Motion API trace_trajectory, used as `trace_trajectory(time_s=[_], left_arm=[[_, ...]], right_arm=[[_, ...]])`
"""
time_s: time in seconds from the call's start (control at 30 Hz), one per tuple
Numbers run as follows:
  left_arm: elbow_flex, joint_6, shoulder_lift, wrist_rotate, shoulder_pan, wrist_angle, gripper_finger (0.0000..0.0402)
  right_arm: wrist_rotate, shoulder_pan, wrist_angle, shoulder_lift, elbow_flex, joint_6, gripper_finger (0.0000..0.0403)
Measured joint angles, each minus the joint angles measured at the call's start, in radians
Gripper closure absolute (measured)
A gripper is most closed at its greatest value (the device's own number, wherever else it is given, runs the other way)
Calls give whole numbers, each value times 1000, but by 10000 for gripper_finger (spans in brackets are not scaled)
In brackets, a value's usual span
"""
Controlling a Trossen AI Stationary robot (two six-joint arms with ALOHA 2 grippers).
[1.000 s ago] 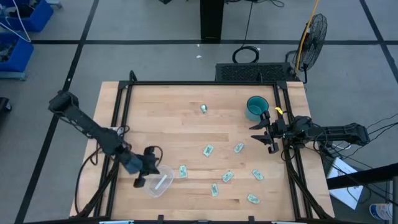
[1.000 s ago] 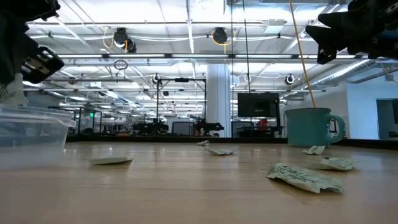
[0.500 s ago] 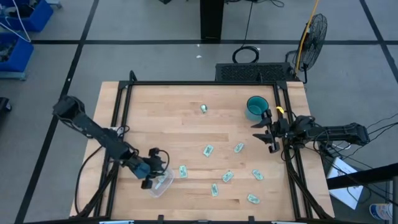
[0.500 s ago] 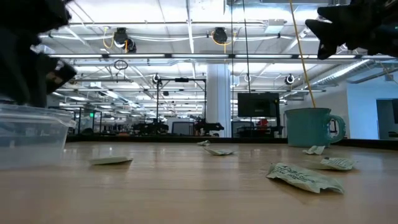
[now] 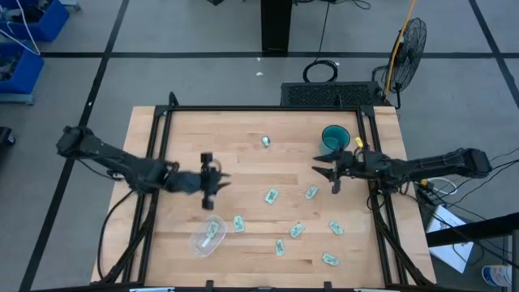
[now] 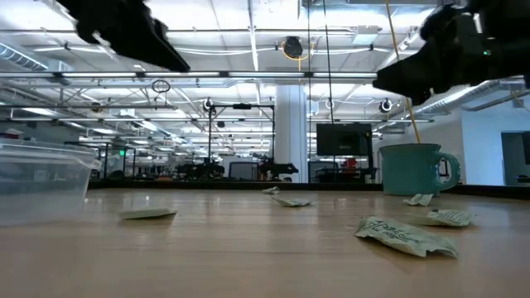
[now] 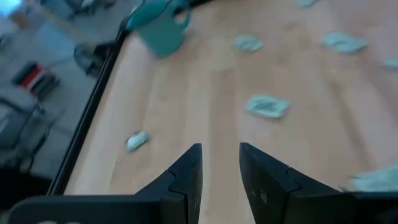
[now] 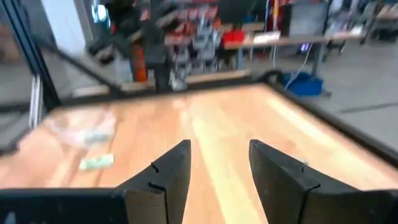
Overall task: Pick and place Stevia / Truvia into bins
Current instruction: Put the green stevia packet into the transparent bin
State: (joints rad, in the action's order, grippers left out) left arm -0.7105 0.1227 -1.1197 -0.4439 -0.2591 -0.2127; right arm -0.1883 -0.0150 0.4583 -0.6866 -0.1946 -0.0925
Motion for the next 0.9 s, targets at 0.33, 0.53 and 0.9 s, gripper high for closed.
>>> trace_trajectory(time_s=[0.33,0.53,0.9], left_arm=[[0,68,-163,217,271,116,289],[-1,165,-335,349,392,356,288],[-122,38,-674,499,544,596,260]], right_arm=[[-129,-154,-185,-458,-295,71,248],[-292,-195,-246,-605,-447,110,248],[-287,-194,-236,-597,-459,103,248]])
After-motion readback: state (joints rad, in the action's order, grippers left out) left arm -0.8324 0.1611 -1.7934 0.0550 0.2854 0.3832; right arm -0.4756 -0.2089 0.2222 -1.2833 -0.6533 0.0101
